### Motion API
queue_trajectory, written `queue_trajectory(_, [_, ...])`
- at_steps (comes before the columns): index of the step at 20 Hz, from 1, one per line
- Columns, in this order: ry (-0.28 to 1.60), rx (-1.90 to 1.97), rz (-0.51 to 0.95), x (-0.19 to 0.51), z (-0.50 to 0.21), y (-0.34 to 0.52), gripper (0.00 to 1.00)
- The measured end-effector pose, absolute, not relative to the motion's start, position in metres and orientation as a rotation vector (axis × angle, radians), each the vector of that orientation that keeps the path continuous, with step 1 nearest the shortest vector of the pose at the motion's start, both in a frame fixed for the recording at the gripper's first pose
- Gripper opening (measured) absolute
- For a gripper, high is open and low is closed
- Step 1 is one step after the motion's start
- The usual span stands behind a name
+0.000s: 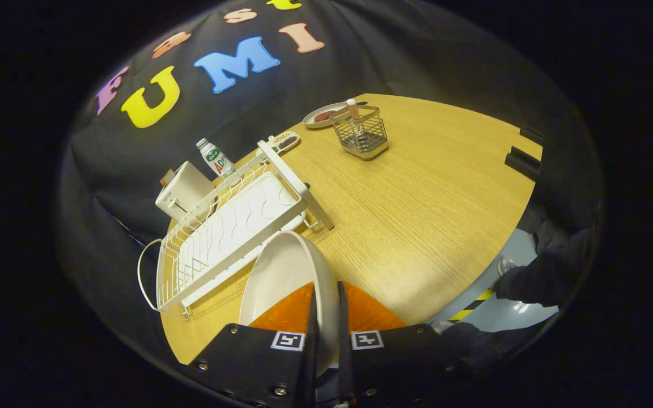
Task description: Take the plate from the dish rack, then take the spoon from the basket and place it into the plate.
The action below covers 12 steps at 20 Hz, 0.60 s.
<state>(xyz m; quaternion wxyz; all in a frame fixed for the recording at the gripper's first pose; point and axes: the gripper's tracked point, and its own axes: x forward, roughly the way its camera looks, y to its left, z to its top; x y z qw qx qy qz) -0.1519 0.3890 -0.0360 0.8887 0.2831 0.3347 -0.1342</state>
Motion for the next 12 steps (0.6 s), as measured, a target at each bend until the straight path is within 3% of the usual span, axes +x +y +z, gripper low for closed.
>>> queue_trajectory(4, [0.734, 0.51, -0.288, -0.154, -0.054, 0.381, 0.24])
queue_trajectory(12, [0.708, 0.416, -0.269, -0.143, -0.044, 0.375, 0.25])
